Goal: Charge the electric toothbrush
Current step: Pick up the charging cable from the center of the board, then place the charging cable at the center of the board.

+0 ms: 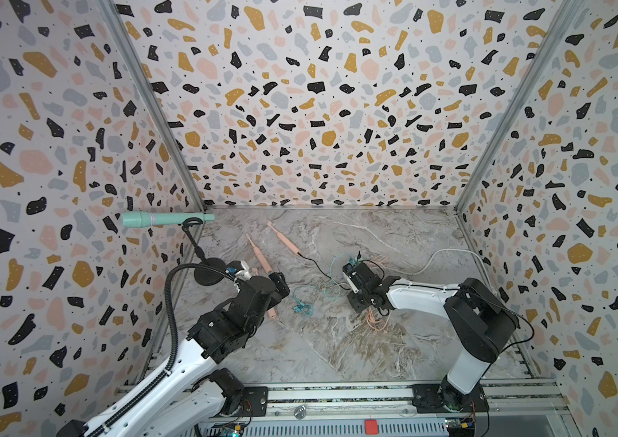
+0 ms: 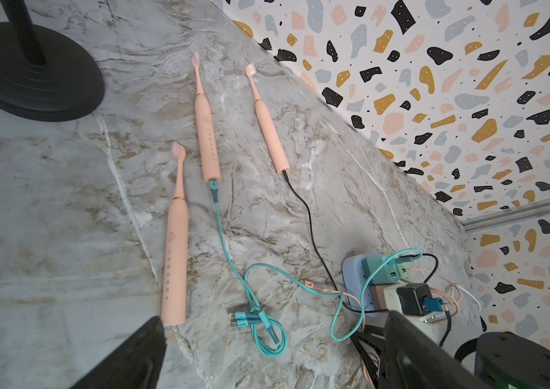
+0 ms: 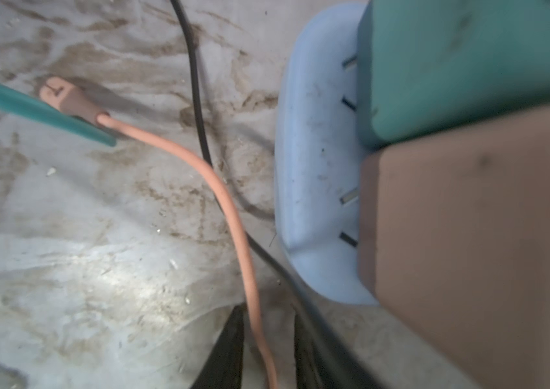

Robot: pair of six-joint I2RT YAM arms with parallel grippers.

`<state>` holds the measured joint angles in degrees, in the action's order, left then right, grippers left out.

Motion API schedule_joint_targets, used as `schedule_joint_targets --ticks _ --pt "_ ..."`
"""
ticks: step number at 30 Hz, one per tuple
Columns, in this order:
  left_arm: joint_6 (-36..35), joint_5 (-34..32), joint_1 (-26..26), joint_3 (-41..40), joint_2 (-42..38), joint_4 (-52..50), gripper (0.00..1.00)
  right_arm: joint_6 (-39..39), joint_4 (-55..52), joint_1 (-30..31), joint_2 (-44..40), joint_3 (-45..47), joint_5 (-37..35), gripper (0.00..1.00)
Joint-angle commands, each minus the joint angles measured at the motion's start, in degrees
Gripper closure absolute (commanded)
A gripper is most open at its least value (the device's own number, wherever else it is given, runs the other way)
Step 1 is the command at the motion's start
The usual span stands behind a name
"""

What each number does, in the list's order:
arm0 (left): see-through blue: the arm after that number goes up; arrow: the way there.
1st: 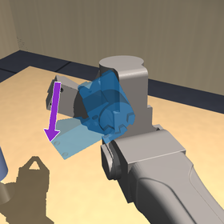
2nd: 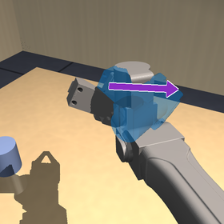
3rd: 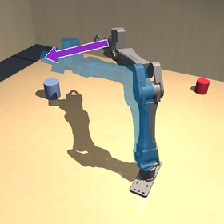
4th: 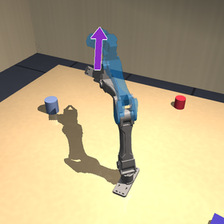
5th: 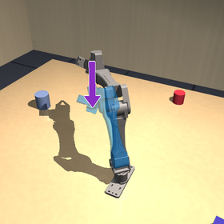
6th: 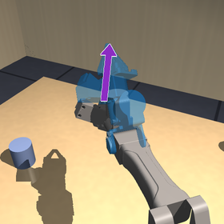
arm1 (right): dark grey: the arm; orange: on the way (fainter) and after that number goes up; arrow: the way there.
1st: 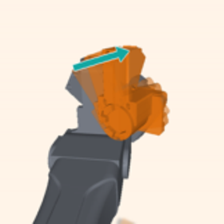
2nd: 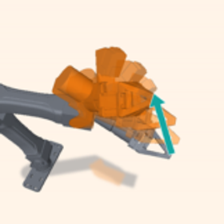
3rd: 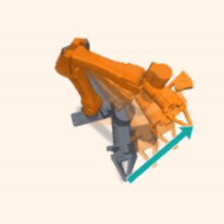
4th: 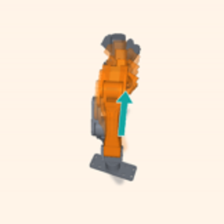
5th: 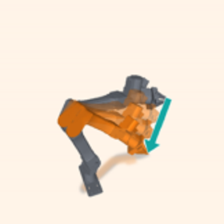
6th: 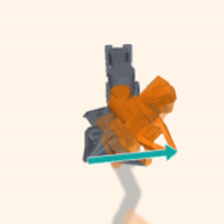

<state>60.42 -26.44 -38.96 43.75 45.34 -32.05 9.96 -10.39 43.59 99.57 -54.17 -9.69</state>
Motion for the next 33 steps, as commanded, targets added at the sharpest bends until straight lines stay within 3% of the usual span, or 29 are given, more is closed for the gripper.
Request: schedule_joint_targets --ticks 1,4,15,22,26,30,33 --pt "-0.1 -0.7 0.4 -0.5 0.1 0.8 0.01 -0.4 0.9 -0.2 -0.1 0.9 -2.1 0.84" --pt "-0.2 -0.7 0.5 -0.5 0.0 0.6 0.0 -0.4 -1.1 0.1 -1.4 0.2 -2.4 1.0" --pt "-0.2 -0.8 0.7 -1.0 -0.8 0.6 0.01 3.4 -10.9 8.4 -15.1 2.5 -6.4 1.0" --pt "-0.4 -0.1 0.9 -0.8 -0.4 1.5 0.0 11.6 -26.1 10.2 -16.6 2.8 -8.6 1.0" --pt "-0.4 0.1 1.0 -0.8 -0.5 1.5 0.01 16.0 -27.9 12.8 -21.3 4.3 -8.5 1.0" --pt "-0.1 0.5 1.0 -1.2 -0.7 1.8 0.01 23.6 -30.6 11.2 -25.3 5.2 -12.3 1.0" --pt "0.0 1.0 1.1 -1.4 -0.6 2.1 0.0 24.2 -27.7 11.7 -27.4 7.7 -3.7 1.0"
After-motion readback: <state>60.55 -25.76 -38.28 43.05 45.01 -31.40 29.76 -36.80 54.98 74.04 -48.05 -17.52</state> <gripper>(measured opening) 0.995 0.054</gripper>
